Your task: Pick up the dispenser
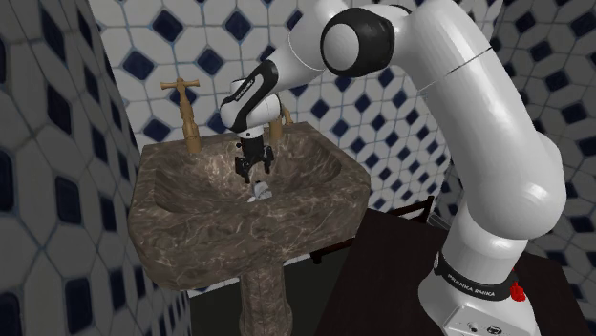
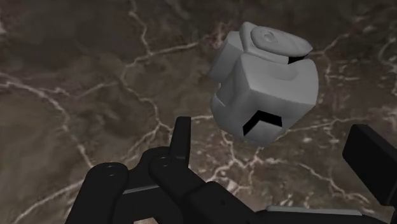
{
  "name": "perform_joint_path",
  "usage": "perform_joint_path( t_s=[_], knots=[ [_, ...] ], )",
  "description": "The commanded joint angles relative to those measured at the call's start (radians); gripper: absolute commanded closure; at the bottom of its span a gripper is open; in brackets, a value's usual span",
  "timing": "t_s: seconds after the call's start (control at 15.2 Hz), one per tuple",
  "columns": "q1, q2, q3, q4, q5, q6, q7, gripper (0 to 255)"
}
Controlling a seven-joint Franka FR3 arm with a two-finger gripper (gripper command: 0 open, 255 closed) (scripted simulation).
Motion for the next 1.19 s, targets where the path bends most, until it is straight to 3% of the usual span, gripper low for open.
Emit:
perform_joint_path(
  t_s=[0.0, 0.53, 0.59, 1.12],
  knots=[
    [-0.008, 0.050, 0.002, 0.047, 0.006, 0.001, 0.000, 0],
    [-0.011, 0.114, 0.007, 0.062, 0.011, 0.050, -0.003, 0],
    [-0.012, 0.113, 0.007, 0.060, 0.011, 0.051, -0.003, 255],
    [-0.011, 0.110, 0.007, 0.056, 0.011, 0.051, -0.003, 255]
  ],
)
